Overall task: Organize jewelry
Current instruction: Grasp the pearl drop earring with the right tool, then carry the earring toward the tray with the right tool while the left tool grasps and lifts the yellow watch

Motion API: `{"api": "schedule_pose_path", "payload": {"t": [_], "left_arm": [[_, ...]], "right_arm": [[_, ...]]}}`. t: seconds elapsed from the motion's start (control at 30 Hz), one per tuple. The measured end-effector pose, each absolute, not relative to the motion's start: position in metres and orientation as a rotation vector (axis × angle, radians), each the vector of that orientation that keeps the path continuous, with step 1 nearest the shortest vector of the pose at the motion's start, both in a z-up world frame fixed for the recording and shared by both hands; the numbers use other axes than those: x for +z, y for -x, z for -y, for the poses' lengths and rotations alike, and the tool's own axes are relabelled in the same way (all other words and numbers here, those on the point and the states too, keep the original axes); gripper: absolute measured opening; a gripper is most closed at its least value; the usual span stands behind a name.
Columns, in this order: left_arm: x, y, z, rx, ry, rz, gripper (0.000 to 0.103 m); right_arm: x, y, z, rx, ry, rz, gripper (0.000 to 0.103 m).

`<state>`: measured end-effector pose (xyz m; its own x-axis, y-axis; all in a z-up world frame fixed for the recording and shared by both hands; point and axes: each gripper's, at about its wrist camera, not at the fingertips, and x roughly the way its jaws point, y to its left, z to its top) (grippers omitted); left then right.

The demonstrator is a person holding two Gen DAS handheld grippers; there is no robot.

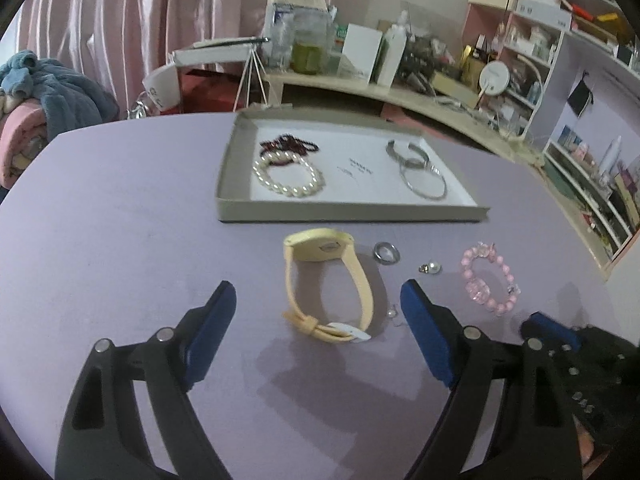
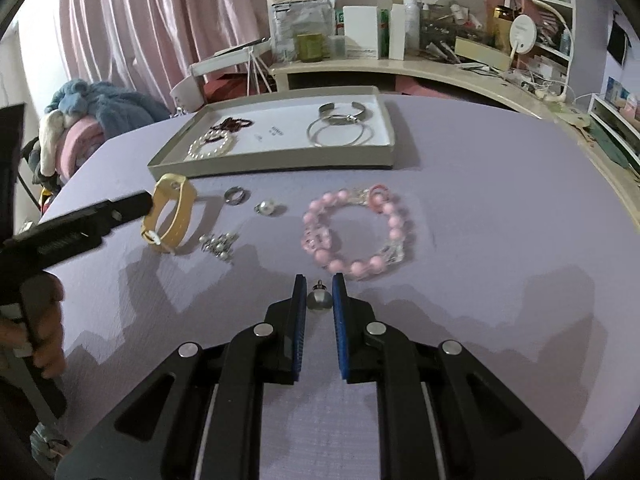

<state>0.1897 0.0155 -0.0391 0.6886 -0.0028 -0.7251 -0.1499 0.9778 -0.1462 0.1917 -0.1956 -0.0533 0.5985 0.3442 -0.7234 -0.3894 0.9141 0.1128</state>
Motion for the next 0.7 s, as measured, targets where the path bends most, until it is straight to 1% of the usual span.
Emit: {"api": "schedule_pose_path", "payload": {"t": [0.4, 0.47, 0.53, 0.57, 0.63, 0.67, 0.7], "left_arm": [[-0.062, -0.222, -0.008, 0.158, 0.179, -0.894, 0.085], [-0.065, -0.226, -0.009, 0.162, 0.190, -0.905, 0.078], [-0.067, -0.228, -0.010, 0.168, 0.196, -0.911, 0.067], [-0.067, -0.228, -0.009, 0.170, 0.192, -0.906, 0.065], [-0.066, -0.229, -0.008, 0.145, 0.196, -0.904, 0.052], [-0.065, -0.228, -0.008, 0.142, 0.198, -0.904, 0.050], [-0.064, -0.227, -0.008, 0.141, 0.197, -0.904, 0.046]], "right_arm": [[-0.056, -0.198, 0.206, 0.416, 0.052, -0.821, 0.014], [-0.056, -0.199, 0.206, 0.417, 0.051, -0.821, 0.014], [-0.056, -0.200, 0.205, 0.418, 0.052, -0.821, 0.014], [-0.056, -0.200, 0.205, 0.419, 0.052, -0.821, 0.014], [-0.055, -0.200, 0.204, 0.421, 0.054, -0.820, 0.014], [-0.055, -0.200, 0.203, 0.422, 0.055, -0.819, 0.014], [-0.054, -0.200, 0.202, 0.423, 0.056, -0.820, 0.014]]}}
